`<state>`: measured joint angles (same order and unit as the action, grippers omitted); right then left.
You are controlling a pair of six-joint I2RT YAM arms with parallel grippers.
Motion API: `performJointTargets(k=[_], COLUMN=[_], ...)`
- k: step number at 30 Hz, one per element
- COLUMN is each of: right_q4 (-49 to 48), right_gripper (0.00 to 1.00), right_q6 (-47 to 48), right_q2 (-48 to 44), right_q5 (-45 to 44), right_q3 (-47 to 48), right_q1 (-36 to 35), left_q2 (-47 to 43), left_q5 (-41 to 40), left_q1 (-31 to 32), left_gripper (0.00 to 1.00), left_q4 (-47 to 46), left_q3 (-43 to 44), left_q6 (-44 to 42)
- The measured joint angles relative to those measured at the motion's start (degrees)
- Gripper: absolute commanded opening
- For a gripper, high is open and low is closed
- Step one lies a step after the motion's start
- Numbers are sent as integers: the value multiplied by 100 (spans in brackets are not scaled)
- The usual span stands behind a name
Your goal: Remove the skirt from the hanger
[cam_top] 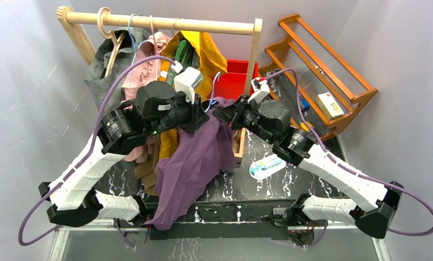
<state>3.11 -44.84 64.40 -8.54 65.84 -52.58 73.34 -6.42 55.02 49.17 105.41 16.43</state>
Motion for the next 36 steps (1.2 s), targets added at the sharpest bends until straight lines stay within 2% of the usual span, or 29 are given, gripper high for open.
performJointTargets(k=[7,12,19,24,26,32,36], right_q4=[293,221,81,-55,-76,-66,-46], right_gripper=[0,0,0,0,0,0,0], right_q6=[-195,-188,-289,-376,-415,-433,-431], right_q2=[-323,-227,-61,44,70,85,85], right_q5=[-138,162,380,514,560,590,601], right_q3=[-229,-229,-229,-232,-232,-232,-234], right_q1=[-26,-33,-33,-33,-26,-22,-20], left_q2=[-662,-1309,-1246,-1196,-1123,-785,-767], left_q5=[111,173,-221,-610,-787,-1311,-1600], left_q1=[0,0,0,0,0,0,0], left_gripper=[0,0,0,17,19,36,39], left_q4=[-632,-1513,-1974,-1993,-1943,-1687,-1628], left_q3=[-1071,-2435,-3241,-3261,-3239,-2992,-2944], left_q6=[0,234,905,1449,1615,1965,2050])
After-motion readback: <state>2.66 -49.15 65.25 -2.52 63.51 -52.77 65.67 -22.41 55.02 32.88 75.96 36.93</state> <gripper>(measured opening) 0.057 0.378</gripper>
